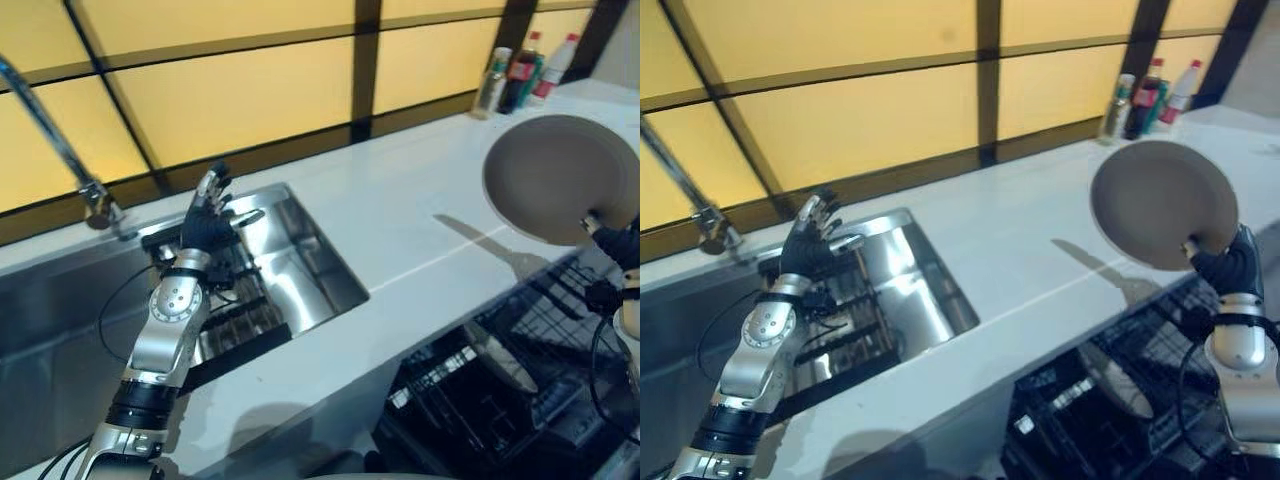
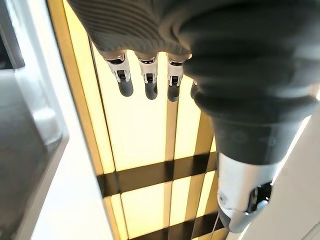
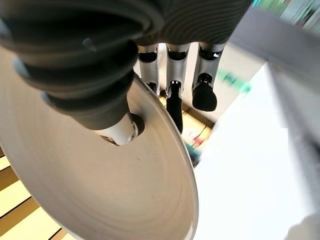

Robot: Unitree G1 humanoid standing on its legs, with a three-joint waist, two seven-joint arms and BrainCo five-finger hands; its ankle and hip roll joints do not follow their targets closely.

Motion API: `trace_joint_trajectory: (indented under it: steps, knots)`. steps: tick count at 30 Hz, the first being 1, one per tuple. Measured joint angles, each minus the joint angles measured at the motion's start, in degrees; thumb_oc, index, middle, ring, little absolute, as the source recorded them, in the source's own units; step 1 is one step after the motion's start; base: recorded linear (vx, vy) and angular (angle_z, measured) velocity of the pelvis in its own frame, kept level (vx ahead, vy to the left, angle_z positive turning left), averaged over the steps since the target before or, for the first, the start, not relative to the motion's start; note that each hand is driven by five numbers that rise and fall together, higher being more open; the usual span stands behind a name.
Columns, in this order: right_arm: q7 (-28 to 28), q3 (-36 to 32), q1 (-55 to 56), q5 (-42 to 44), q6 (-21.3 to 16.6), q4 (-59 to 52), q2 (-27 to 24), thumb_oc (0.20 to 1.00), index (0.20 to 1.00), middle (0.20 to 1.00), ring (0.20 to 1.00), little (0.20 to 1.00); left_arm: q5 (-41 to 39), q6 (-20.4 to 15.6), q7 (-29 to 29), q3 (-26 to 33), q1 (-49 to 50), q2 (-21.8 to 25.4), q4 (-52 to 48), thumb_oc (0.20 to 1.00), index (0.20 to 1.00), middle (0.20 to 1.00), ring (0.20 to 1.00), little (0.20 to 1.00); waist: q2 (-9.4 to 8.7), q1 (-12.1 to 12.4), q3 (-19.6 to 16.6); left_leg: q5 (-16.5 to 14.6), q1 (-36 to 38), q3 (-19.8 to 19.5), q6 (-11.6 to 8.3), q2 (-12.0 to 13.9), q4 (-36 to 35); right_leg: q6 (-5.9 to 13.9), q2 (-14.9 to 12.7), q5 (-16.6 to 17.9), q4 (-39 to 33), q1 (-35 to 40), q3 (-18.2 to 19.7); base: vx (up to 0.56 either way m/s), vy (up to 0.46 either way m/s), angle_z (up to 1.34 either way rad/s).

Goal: Pick up plates and place into dishwasher.

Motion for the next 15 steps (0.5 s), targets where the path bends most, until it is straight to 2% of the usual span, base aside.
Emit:
trace_joint_trajectory:
  steps: [1,5,11,12,15]
  knots:
    - [-0.04,-1.01,1.10,-0.52,-0.02,0.19,0.00,0.200,0.200,0.200,0.200,0.200,0.03,0.08,-0.04,0.45,0.26,0.02,0.04,1.000,1.000,1.000,1.000,1.000,0.22,-1.11,0.04,-0.01,-0.03,0.23,0.01,-0.07,0.01,0.04,0.01,0.03,0.11,-0.20,0.31,0.05,-0.096,-0.20]
    - [-0.54,-2.96,3.78,-1.59,-0.08,2.80,0.50,0.200,0.200,0.200,0.200,0.200,0.32,0.14,-0.11,2.42,2.68,0.06,0.44,1.000,1.000,1.000,1.000,1.000,1.27,-2.74,0.35,-0.21,0.16,1.80,0.22,-0.51,0.25,0.26,0.12,0.19,0.59,-0.93,1.85,0.07,-0.099,-0.20]
    - [-0.60,-5.77,8.24,-1.60,-1.13,4.12,2.56,0.200,0.200,0.200,0.200,0.200,0.63,0.68,-0.87,4.45,5.56,0.48,1.37,1.000,1.000,1.000,1.000,1.000,1.50,-2.99,1.85,-0.74,0.84,3.43,0.48,-0.76,0.31,0.44,0.39,0.13,2.31,-2.15,3.84,0.07,-0.087,-0.20]
    - [-0.60,-6.41,8.33,-1.59,-1.22,4.17,2.71,0.200,0.200,0.200,0.200,0.200,0.64,0.78,-0.90,4.59,6.01,0.74,1.58,1.000,1.000,1.000,1.000,1.000,2.03,-2.98,2.06,-0.85,0.89,3.42,0.68,-0.84,0.33,0.46,0.45,-0.21,3.31,-2.64,4.00,0.05,-0.048,-0.16]
    - [-1.04,-7.55,8.05,-1.60,-2.04,5.84,2.73,0.200,0.200,0.200,0.200,0.200,0.65,0.82,-0.87,4.66,6.40,0.94,2.36,1.000,1.000,1.000,1.000,1.000,2.12,-3.06,2.99,-1.30,-0.07,3.34,1.12,-1.26,0.98,0.78,0.51,-1.52,5.76,-4.62,4.24,0.04,-0.016,-0.06]
